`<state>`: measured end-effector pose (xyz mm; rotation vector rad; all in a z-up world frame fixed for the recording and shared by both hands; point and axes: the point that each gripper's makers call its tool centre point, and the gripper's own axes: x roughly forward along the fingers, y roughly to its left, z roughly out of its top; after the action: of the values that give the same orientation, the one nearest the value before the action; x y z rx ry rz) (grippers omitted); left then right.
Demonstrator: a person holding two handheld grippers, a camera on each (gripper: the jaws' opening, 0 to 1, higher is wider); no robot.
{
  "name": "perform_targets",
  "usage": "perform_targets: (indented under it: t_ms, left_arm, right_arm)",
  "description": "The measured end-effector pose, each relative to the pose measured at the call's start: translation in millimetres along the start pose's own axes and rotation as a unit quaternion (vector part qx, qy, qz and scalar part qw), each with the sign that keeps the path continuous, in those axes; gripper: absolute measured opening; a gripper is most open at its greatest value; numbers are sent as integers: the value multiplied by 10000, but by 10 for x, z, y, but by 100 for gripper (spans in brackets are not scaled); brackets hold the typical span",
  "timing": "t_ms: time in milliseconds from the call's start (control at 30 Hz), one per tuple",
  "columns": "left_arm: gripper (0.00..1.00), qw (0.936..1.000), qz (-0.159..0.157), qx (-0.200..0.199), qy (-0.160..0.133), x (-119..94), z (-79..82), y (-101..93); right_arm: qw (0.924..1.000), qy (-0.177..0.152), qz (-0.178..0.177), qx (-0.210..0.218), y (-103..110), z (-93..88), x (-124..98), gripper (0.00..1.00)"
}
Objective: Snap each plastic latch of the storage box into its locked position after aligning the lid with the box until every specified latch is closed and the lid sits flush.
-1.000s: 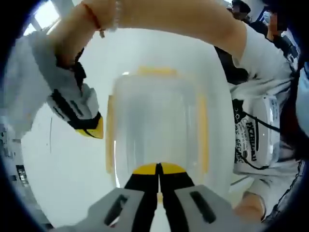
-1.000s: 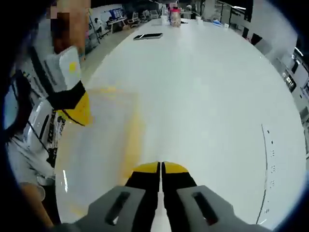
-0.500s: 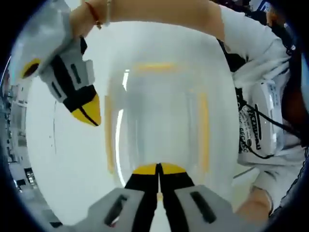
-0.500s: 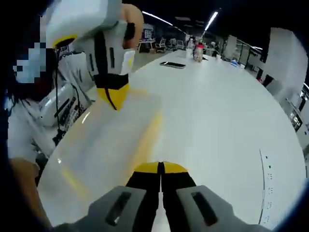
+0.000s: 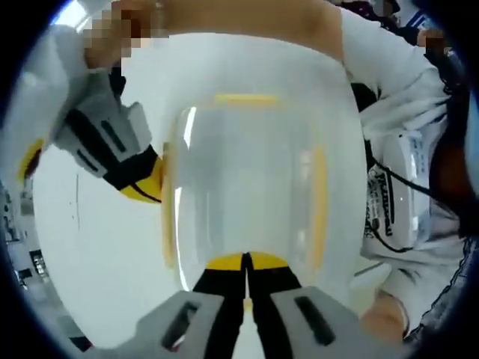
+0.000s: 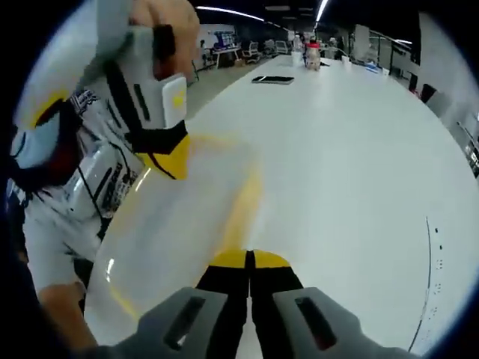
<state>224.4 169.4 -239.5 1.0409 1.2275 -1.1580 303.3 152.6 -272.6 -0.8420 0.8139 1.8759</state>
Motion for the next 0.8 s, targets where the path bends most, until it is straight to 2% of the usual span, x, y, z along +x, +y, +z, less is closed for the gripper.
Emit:
perform_targets:
  t_ms: [133,233,300,367,633,800]
  left_arm:
    - [0,10000,-9,12,-11,2,-3,-6]
    - [0,9999,-47,-100,4,11,4,-8]
    - [0,9999,-56,-79,49,10,3,-11]
    - [0,9997,-89,-204,88,14,7,-23]
    - [0,9997,-48,-164,171,20,20,-72]
    - [0,9997,-67,-171,188,11,27,-74]
  right_arm:
    - [9997,-254,23,-19,24,74,26,0]
    - [9994,-286,133,105,27,73,34,0]
    - [9992,-226,239,213,35,80,39,0]
    - [9994,-195,226,184,60,75,44,0]
    - [9992,-18,250,309,62,53,22,0]
    - [9988,-4,309,384,114,7,109,0]
